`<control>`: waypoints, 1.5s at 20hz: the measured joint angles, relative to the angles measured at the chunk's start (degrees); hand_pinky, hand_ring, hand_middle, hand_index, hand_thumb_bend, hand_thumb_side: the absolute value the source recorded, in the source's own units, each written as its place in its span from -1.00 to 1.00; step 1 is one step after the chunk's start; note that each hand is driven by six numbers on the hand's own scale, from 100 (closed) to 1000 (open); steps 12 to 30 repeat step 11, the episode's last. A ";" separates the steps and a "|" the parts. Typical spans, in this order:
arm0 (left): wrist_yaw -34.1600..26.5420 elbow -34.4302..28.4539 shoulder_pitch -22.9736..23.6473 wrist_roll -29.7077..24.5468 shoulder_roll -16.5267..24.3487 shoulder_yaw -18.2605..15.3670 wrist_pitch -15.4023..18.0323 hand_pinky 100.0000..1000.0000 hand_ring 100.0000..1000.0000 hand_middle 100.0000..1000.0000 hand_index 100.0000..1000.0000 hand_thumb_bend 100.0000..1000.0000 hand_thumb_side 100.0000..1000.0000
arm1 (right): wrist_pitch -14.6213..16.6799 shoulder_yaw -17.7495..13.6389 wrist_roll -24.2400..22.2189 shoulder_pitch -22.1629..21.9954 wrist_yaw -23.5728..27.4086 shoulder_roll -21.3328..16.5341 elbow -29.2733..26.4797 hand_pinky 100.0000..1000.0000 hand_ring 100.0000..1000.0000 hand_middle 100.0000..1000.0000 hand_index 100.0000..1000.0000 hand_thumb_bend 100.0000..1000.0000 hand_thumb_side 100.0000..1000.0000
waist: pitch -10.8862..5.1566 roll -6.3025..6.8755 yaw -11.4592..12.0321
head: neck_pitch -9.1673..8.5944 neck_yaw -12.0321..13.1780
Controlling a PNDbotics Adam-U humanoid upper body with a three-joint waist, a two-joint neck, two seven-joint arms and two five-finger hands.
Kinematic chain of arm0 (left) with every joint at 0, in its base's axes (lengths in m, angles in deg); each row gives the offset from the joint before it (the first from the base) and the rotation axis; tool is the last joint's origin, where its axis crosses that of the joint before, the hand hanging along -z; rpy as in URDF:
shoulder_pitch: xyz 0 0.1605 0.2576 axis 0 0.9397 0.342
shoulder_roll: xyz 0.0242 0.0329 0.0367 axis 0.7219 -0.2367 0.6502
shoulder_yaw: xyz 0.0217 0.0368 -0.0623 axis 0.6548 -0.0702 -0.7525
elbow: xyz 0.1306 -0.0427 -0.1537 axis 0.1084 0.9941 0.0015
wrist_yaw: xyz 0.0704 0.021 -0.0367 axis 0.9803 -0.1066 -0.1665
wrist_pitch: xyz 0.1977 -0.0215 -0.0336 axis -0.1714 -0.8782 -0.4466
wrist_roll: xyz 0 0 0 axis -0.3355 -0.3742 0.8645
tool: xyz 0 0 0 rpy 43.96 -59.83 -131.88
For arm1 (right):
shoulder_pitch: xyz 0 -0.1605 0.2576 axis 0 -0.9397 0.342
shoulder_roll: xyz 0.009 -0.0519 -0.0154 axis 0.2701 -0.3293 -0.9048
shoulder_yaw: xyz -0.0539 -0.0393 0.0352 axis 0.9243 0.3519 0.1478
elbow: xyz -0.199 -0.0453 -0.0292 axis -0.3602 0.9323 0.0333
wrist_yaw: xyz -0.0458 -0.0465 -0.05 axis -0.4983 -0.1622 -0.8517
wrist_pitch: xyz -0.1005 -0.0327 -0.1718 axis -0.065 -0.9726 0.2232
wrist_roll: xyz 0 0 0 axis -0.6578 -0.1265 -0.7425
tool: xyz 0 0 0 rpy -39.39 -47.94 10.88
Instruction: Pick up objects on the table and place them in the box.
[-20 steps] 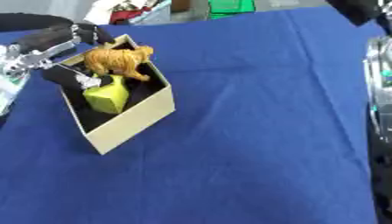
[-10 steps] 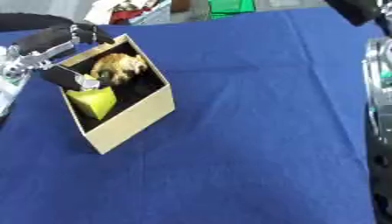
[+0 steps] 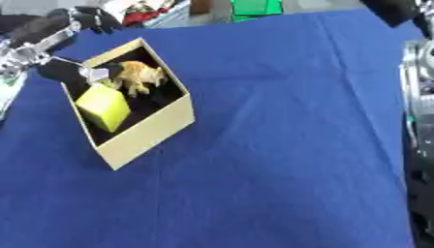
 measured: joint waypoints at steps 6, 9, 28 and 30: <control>-14.39 -17.52 8.06 10.75 1.89 -4.68 -9.03 0.37 0.34 0.42 0.69 -0.79 0.39 | 0.07 -0.18 0.11 -0.42 -0.28 -0.01 0.00 0.76 0.91 0.51 0.74 -1.00 0.30 | -0.58 -0.61 1.73 | 1.03 -1.12; -20.89 -26.06 13.60 17.69 2.25 -7.57 -13.93 0.37 0.32 0.42 0.71 -0.78 0.65 | 0.27 -0.33 0.41 -0.42 -0.43 -0.02 0.00 0.76 0.91 0.51 0.74 -1.00 0.30 | -0.58 -1.19 2.52 | 1.06 -1.50; -24.73 -31.47 17.57 22.37 2.23 -9.63 -16.53 0.37 0.32 0.42 0.72 -0.73 0.70 | 0.41 -0.35 0.73 -0.42 -0.44 -0.03 0.00 0.77 0.91 0.51 0.74 -1.00 0.30 | -0.58 -1.45 3.06 | 1.07 -1.57; -24.73 -31.47 17.57 22.37 2.23 -9.63 -16.53 0.37 0.32 0.42 0.72 -0.73 0.70 | 0.41 -0.35 0.73 -0.42 -0.44 -0.03 0.00 0.77 0.91 0.51 0.74 -1.00 0.30 | -0.58 -1.45 3.06 | 1.07 -1.57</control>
